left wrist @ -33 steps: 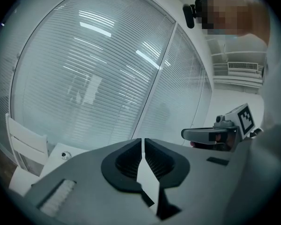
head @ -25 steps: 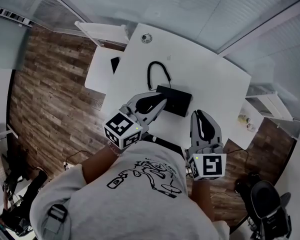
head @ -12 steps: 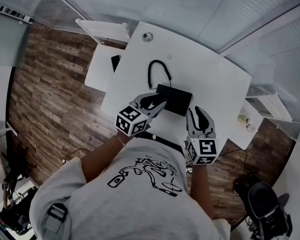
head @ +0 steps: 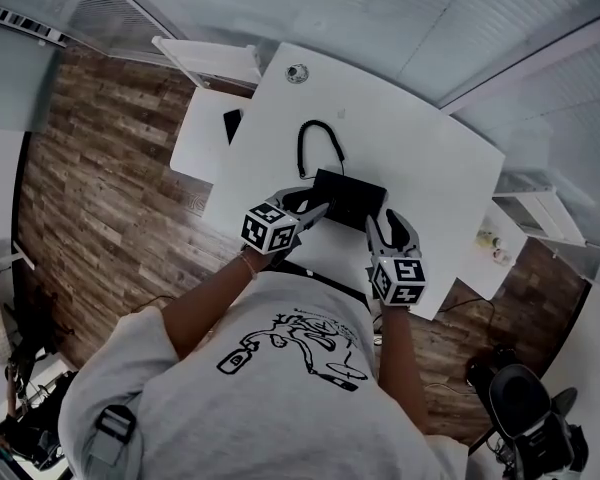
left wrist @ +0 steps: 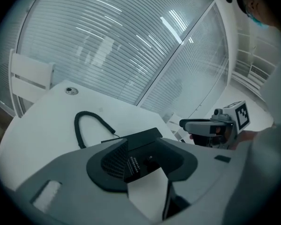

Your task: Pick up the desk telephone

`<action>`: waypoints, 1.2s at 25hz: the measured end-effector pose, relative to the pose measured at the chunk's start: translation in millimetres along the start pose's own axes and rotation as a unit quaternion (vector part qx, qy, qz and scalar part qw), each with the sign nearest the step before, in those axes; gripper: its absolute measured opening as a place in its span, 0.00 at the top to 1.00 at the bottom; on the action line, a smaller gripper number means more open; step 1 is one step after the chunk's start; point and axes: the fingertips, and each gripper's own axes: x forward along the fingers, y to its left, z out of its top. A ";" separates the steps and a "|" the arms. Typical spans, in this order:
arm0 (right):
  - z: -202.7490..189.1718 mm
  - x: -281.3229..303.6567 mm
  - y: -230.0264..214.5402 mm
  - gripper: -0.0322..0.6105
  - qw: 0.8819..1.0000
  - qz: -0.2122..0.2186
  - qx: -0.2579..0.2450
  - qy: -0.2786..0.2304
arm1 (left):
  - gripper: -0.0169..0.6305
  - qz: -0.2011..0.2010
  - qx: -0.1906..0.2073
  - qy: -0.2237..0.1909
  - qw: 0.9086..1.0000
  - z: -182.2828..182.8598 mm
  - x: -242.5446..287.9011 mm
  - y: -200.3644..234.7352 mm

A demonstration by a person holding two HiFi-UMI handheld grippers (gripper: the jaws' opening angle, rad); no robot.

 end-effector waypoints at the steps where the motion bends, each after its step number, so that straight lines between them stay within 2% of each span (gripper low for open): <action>1: -4.0 3.6 -1.3 0.73 1.000 0.000 0.001 0.005 | 0.72 0.003 -0.003 0.006 1.000 -4.3 2.2 5.1; 6: -22.8 19.4 -11.1 0.68 0.999 -0.001 0.016 0.028 | 0.71 0.011 -0.014 0.031 0.999 -22.7 15.9 23.9; 10: -39.9 30.1 -19.0 0.64 0.999 0.000 0.026 0.047 | 0.61 0.016 -0.031 0.046 0.998 -34.8 28.1 36.3; 18: -74.6 47.3 -31.5 0.60 0.995 -0.009 0.055 0.088 | 0.60 0.031 -0.062 0.072 0.995 -55.6 40.3 59.5; 30: -83.9 55.6 -37.6 0.59 0.987 0.026 0.135 0.087 | 0.60 0.005 -0.116 0.095 0.989 -76.7 56.0 63.7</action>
